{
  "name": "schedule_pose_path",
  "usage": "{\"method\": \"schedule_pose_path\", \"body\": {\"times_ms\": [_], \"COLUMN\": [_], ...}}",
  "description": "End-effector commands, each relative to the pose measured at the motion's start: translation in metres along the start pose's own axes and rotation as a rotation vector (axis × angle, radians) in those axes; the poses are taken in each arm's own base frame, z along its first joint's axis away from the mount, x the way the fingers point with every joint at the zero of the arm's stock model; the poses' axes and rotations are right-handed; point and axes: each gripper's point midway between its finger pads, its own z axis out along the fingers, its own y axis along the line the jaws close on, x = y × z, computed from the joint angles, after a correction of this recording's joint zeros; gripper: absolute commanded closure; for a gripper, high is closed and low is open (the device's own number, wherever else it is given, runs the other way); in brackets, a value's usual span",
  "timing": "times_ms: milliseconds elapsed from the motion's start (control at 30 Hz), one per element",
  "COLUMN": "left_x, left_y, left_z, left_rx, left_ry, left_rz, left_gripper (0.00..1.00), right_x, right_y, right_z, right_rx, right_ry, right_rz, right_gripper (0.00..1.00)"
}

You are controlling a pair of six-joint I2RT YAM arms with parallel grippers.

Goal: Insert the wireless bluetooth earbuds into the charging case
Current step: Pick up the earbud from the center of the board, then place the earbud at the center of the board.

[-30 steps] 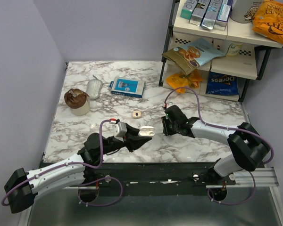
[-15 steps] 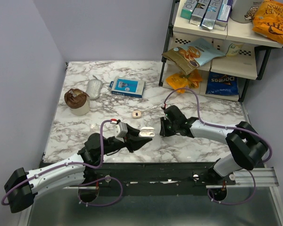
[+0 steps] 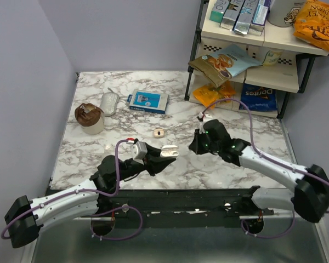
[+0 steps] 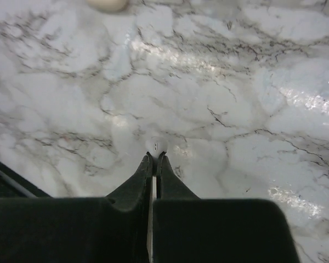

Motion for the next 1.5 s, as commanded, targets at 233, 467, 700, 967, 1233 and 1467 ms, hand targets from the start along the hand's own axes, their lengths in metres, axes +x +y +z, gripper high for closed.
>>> {"method": "schedule_pose_path", "body": {"times_ms": [233,467,700,967,1233,1467], "left_x": [-0.043,-0.077,-0.085,-0.097,-0.105,-0.091], "left_y": [0.090,0.115,0.139,0.148,0.141,0.105], "left_z": [-0.007,0.006,0.014,0.021,0.025,0.052], "left_rx": [-0.473,-0.615,-0.767,-0.883,-0.881,-0.488], "left_ry": [-0.172,-0.250,-0.271,-0.294,-0.364,-0.350], "left_rz": [0.357,0.564,0.691,0.746,0.669,0.352], "left_gripper": [1.00,1.00,1.00,1.00,1.00,1.00], "right_x": [-0.075,-0.102,-0.123,-0.137,-0.155,-0.153], "right_y": [0.074,0.097,0.103,0.114,0.111,0.087], "right_z": [-0.136,-0.180,-0.195,-0.194,-0.192,-0.175], "right_rx": [-0.357,-0.434,-0.422,-0.432,-0.370,-0.239], "right_ry": [-0.290,-0.331,-0.361,-0.323,-0.334,-0.339], "right_rz": [0.039,-0.008,-0.045,-0.019,-0.017,0.060], "right_gripper": [0.99,0.99,0.99,0.99,0.99,0.99]}}
